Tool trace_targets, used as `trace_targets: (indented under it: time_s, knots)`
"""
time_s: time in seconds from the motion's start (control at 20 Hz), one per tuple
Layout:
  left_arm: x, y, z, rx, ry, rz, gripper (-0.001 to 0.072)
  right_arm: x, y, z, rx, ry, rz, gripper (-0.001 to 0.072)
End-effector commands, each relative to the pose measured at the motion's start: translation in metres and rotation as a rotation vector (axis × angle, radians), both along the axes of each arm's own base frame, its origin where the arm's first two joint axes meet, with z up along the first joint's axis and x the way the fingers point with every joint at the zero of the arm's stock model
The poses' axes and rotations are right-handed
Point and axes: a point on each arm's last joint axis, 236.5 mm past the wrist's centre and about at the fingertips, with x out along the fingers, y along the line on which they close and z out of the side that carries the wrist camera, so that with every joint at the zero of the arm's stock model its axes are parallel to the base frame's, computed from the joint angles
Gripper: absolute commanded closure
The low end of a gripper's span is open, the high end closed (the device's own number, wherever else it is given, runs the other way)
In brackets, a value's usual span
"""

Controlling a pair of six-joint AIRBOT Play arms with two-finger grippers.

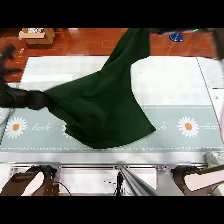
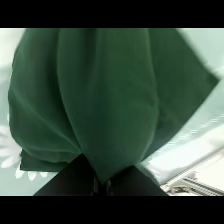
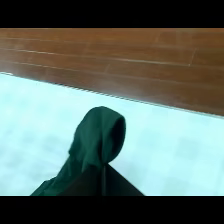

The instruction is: Fold the shirts.

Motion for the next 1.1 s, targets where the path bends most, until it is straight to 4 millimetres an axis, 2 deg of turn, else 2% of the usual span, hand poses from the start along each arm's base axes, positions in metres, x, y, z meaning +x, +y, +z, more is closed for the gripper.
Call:
trace_targets:
  time_s: [0.0, 0.05, 0.1, 0.15, 0.2, 0.3, 0.35, 0.5, 0.55, 0.6, 0.7, 0.75, 0.95, 1.05]
  knots:
    - [-0.007, 0.007, -0.077, 0.014, 0.087, 0.062, 0.0679, 0.034, 0.004, -0.077, 0.028, 0.118, -0.089, 0.0685]
    - [-0.012, 0.008, -0.09, 0.015, 0.108, 0.07, 0.0679, 0.036, -0.004, -0.087, 0.028, 0.147, -0.101, 0.0684]
    - [-0.015, 0.008, -0.097, 0.017, 0.117, 0.07, 0.0679, 0.034, -0.013, -0.092, 0.021, 0.168, -0.104, 0.0628]
    - [-0.016, 0.009, -0.102, 0.018, 0.123, 0.076, 0.0679, 0.031, -0.022, -0.091, 0.02, 0.189, -0.101, 0.0443]
    - [-0.015, 0.009, -0.104, 0.022, 0.115, 0.072, 0.0679, 0.023, -0.032, -0.086, 0.005, 0.197, -0.075, 0.0354]
    - [-0.01, 0.011, -0.103, 0.029, 0.09, 0.072, 0.0679, -0.008, -0.062, -0.069, -0.065, 0.235, -0.012, 0.0354]
    - [-0.008, 0.011, -0.102, 0.03, 0.081, 0.078, 0.0679, -0.029, -0.085, -0.067, -0.137, 0.286, -0.002, 0.0354]
    - [-0.004, 0.013, -0.101, 0.033, 0.065, 0.089, 0.0679, -0.113, -0.194, -0.092, -0.48, 0.58, -0.078, 0.0357]
    - [-0.004, 0.013, -0.101, 0.033, 0.065, 0.089, 0.0678, -0.139, -0.211, -0.1, -0.477, 0.664, -0.091, 0.0357]
    - [-0.003, 0.013, -0.101, 0.033, 0.064, 0.09, 0.0679, -0.159, -0.21, -0.107, -0.399, 0.712, -0.085, 0.0357]
    - [-0.004, 0.013, -0.101, 0.033, 0.065, 0.089, 0.0679, -0.192, -0.187, -0.123, -0.2, 0.746, -0.07, 0.0341]
    - [-0.004, 0.013, -0.101, 0.033, 0.065, 0.089, 0.0678, -0.21, -0.178, -0.137, -0.136, 0.771, -0.076, 0.0286]
    - [-0.004, 0.013, -0.101, 0.033, 0.065, 0.089, 0.0678, -0.291, -0.143, -0.209, -0.021, 0.93, -0.068, 0.0233]
    - [-0.004, 0.013, -0.101, 0.033, 0.065, 0.089, 0.0678, -0.312, -0.131, -0.236, 0.031, 0.978, -0.093, 0.023]
